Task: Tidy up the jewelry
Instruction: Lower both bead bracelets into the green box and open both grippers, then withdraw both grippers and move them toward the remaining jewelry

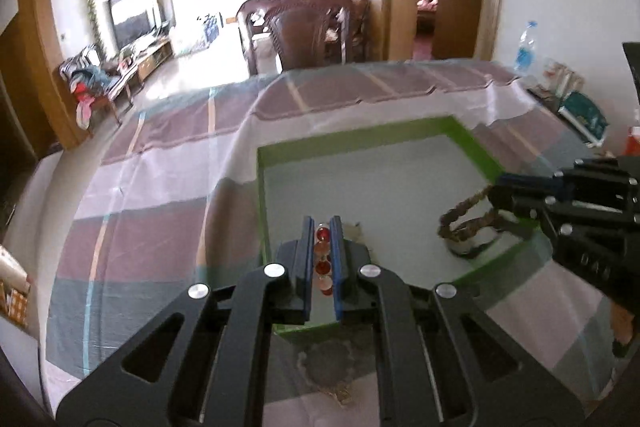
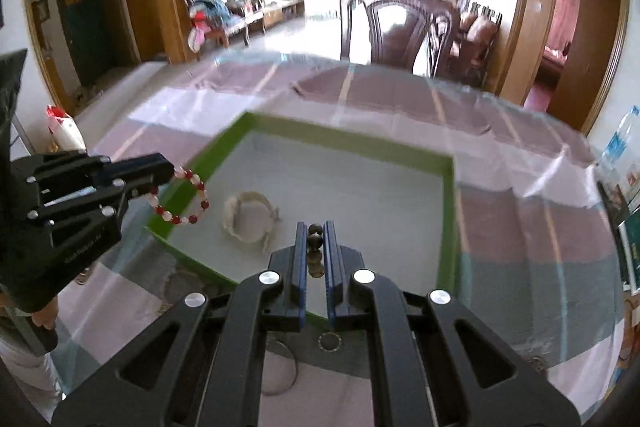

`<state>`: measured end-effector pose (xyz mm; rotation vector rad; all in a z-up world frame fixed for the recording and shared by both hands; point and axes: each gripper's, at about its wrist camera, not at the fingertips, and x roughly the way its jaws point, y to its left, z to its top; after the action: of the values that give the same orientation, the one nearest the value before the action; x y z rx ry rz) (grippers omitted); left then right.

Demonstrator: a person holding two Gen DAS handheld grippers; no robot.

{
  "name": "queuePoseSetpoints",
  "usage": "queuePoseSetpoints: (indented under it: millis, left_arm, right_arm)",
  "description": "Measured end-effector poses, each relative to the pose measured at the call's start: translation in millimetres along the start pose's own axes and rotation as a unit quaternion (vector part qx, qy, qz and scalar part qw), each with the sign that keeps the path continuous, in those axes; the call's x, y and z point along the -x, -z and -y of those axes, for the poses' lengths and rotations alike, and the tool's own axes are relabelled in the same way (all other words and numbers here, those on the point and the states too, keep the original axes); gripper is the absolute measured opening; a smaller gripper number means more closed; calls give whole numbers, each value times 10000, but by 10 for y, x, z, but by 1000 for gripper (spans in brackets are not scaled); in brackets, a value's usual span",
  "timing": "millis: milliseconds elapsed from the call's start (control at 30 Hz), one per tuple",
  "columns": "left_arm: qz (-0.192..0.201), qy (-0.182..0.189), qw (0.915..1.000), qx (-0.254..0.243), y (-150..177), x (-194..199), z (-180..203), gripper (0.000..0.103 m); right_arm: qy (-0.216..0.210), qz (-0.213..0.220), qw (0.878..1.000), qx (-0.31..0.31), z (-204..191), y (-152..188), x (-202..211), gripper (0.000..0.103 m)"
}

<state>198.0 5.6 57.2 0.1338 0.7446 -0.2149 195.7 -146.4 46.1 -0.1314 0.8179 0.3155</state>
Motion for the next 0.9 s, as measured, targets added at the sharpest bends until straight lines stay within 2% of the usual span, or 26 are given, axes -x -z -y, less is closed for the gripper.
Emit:
queuePoseSetpoints:
  millis: [133,200,233,267,400,533,633,767,900]
  left_arm:
    - [-226,40,9997,69,63,-236,-44,9]
    - [-215,-28,9997,87,84,-271,-66,21]
    - [-215,-36,9997,79,102,-255,-71,31]
    - [-198,-17,9998,77,115,-240,-74,35]
    - [-281,-96,9995,-120,276,-89,-53,35]
    - [-444,-179,9984,-302,561,39,-32,35]
    - [-734,-254,9967,-243,792,-11,-101,42]
    - [-1120,-293,9931,-165,1034,-153,-167,42]
    - [-1310,-244,9909,-160,1166,-241,-157,45]
  right_arm:
    - [-9,-283,9996,-67,29,63,-257,10]
    - [3,-316,9994,-122,57,83,-270,22]
    - [-22,-306,9994,-128,58,91,-249,32]
    - [-51,-246,9996,-122,59,106,-183,37]
    - [-141,-130,9998,45,10,233,88,38]
    - [-333,-340,9983,329,-100,502,228,38]
    - [-290,-666,9964,432,-162,698,89,38]
    - [-288,-1142,9925,324,-167,893,-221,38]
    - [-329,-1296,9907,235,-161,1012,-357,38]
